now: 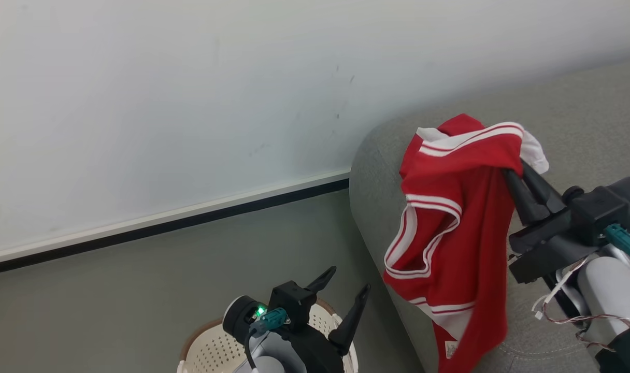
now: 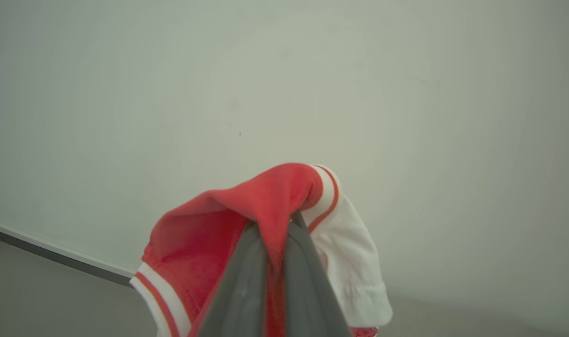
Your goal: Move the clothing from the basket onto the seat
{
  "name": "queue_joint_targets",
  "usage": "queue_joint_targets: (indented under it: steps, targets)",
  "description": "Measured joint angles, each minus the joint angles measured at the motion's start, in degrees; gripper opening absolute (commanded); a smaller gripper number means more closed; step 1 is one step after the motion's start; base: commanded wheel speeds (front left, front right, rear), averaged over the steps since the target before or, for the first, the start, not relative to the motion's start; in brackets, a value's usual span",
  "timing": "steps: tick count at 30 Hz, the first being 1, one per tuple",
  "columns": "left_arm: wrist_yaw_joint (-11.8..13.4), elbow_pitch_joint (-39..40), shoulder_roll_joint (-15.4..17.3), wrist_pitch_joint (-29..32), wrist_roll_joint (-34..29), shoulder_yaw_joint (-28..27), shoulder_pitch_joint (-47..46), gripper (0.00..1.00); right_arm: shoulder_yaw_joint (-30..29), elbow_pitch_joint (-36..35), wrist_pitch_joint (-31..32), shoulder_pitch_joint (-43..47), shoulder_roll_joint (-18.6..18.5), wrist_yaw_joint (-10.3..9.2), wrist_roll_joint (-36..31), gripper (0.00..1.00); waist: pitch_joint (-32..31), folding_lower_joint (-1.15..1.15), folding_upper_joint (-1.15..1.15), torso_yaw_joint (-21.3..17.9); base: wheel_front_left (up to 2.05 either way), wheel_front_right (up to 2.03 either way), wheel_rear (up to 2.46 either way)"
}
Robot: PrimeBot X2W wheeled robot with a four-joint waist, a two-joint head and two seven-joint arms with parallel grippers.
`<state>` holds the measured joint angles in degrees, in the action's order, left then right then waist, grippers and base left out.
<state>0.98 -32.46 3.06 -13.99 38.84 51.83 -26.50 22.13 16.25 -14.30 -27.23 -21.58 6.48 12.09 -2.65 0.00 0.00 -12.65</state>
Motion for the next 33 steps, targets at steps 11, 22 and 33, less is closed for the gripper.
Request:
queue_joint_targets:
  steps: [11, 22, 33]
  targets:
    - [-0.1, 1.7, 0.0, -0.2, -0.8, 2.8, -0.1, 1.0, -4.6, -5.3, 1.9, -7.7, -4.6, -0.15, 0.3, 0.0, 4.3, 0.0, 0.0, 1.0, 0.0, 0.0, 0.0]
    - [0.6, 5.6, 0.0, -0.3, -4.0, 2.7, -6.0, 1.0, -11.4, -1.1, 5.4, -26.7, -9.8, -0.09, 1.8, 0.0, 12.2, 0.0, 0.0, 3.3, 0.0, 0.0, 0.0]
    - [1.0, 10.9, 0.2, -0.3, -7.8, 2.7, -12.2, 1.0, -13.7, 10.9, 8.8, -38.8, -16.3, -0.09, 0.8, 0.0, 21.2, 0.01, 0.0, 6.1, 0.0, 0.0, 0.0]
